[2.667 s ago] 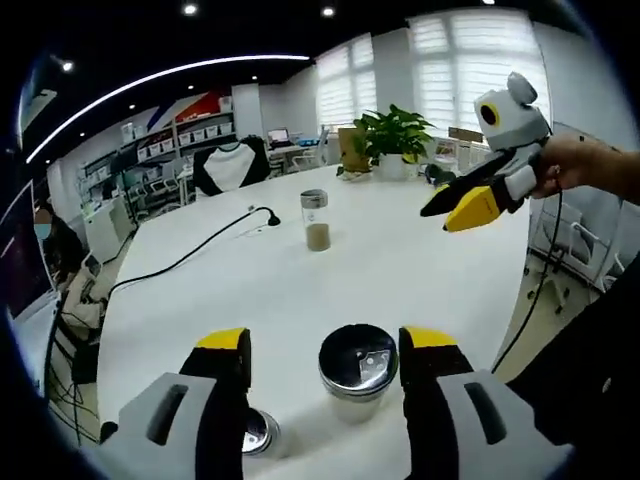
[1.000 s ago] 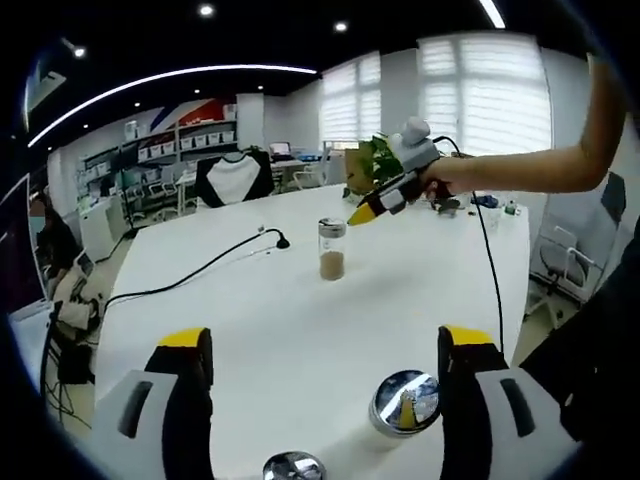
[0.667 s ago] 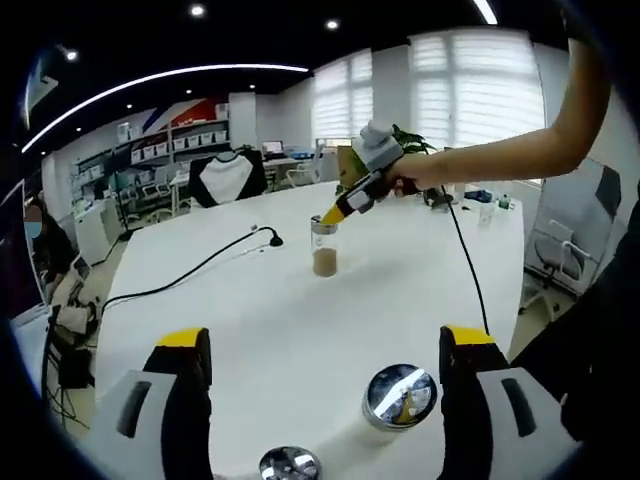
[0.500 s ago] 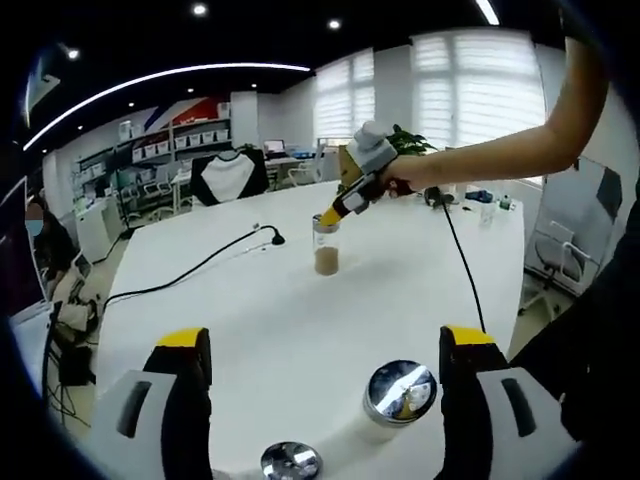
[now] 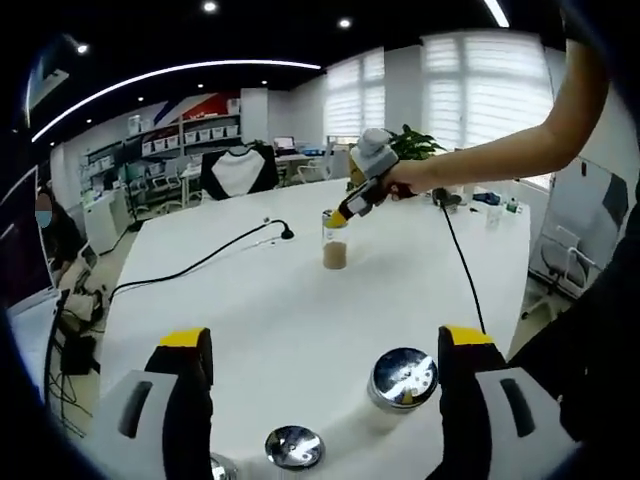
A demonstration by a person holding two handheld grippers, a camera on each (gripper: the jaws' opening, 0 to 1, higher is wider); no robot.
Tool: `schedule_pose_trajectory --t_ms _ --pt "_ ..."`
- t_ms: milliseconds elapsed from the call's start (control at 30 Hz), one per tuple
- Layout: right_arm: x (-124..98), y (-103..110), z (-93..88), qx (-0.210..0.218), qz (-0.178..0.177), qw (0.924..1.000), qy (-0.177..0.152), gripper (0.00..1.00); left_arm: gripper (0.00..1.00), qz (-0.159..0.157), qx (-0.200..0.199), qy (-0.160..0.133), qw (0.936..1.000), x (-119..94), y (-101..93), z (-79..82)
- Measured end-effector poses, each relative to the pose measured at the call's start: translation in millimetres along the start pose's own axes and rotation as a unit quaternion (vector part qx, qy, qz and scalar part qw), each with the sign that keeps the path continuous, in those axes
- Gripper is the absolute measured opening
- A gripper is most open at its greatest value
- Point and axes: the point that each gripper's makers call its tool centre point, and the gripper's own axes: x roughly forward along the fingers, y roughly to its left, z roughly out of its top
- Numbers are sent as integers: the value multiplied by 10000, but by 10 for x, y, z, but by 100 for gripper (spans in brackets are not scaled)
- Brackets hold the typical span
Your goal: Rotate the seasoning bottle until the label or dispensing opening points toward the visible target arrow and the bottle remains upright within the marked orientation range
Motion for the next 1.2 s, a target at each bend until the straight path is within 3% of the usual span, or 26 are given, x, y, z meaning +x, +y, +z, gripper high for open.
schedule_pose_trajectory --t_ms 267,567,1067,1200 --pt "51 56 -18 -27 108 9999 -24 38 98 63 -37 32 10000 -37 13 -39" --pt "29 105 -39 1 214 9998 -6 37 98 100 -40 41 9999 -86 15 -50" --pt "-145 328 -214 -160 436 9989 34 37 96 5 69 111 9999 -101 -105 -51" --pt "-306 497 -293 -286 502 9983 20 37 96 -79 132 173 9997 -115 -181 -83"
